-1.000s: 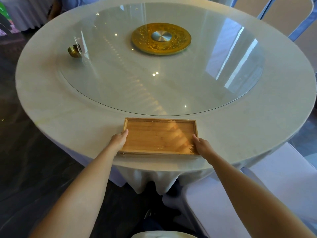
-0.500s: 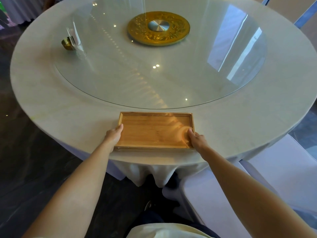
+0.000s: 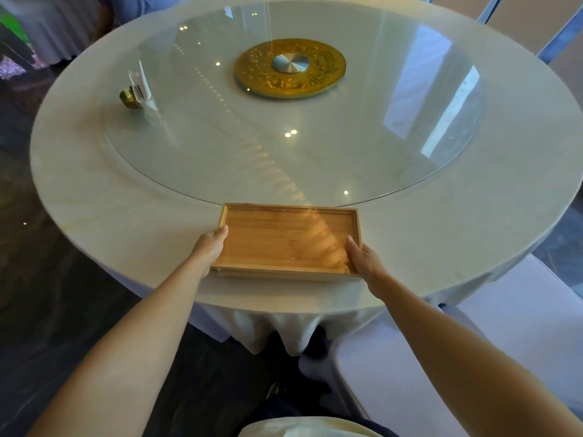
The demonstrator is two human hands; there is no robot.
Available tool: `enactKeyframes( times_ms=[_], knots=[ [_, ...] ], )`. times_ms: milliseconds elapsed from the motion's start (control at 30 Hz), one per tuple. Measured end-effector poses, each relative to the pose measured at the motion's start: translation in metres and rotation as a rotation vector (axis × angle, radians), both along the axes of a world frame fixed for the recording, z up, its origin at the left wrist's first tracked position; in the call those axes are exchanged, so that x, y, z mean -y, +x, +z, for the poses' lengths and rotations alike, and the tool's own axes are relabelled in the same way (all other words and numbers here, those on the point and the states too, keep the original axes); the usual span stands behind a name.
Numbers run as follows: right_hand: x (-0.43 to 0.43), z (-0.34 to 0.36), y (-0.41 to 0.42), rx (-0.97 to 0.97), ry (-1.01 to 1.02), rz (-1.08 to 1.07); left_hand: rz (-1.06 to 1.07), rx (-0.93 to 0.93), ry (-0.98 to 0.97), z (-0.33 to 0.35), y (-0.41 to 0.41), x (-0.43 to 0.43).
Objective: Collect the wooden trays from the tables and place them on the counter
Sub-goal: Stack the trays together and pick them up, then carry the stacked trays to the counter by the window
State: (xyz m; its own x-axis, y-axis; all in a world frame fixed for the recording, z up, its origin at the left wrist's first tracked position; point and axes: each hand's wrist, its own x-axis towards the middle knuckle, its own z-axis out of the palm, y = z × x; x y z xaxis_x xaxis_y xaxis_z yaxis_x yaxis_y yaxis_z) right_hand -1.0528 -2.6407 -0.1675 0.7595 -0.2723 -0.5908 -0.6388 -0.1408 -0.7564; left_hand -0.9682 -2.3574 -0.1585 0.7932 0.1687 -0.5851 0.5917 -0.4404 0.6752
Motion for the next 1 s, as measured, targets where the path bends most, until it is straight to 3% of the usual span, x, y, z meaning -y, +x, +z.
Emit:
enactKeyframes(
  times_ms=[533, 1000],
  knots=[
    [0.155, 0.115, -0.026, 0.140, -0.215, -0.280, -0.377, 0.208, -0.030, 0.104, 0.038, 0.183],
    [0.219, 0.189, -0.162, 0.197, -0.324, -0.839, -0.859, 0.386, -0.270, 0.173, 0.014, 0.352]
  ],
)
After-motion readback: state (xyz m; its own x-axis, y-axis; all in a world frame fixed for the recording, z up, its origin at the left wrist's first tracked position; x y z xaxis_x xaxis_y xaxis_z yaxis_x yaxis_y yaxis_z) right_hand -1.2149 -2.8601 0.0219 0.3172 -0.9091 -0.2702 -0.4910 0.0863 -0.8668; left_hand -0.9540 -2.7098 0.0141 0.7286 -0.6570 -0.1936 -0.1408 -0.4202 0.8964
